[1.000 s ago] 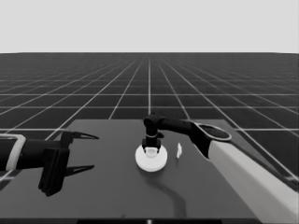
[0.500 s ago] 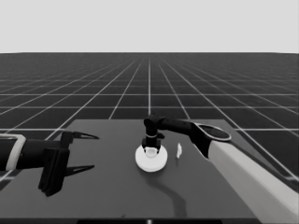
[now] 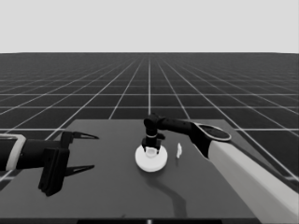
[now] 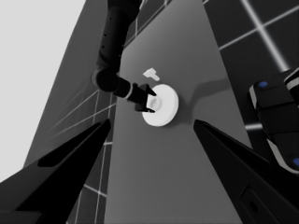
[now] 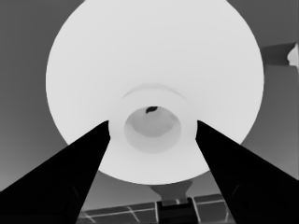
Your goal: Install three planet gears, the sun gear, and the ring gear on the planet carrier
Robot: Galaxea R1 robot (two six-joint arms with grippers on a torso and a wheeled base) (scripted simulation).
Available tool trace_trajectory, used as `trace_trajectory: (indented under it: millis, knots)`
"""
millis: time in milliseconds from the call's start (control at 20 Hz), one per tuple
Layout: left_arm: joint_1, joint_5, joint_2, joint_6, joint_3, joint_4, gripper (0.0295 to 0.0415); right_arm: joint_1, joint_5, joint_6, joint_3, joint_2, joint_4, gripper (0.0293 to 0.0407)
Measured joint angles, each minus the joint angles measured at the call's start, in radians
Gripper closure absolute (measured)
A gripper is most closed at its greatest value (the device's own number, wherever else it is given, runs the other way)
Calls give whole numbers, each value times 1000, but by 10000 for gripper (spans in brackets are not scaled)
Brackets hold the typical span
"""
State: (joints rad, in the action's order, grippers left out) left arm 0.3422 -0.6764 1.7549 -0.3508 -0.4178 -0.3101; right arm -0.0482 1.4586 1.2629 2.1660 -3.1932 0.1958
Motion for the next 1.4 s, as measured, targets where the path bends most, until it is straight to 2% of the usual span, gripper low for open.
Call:
trace_trajectory:
  millis: [1400]
  knots:
    - [0, 0, 0, 0, 0, 0, 326, 0, 0, 244, 0, 0, 0, 351]
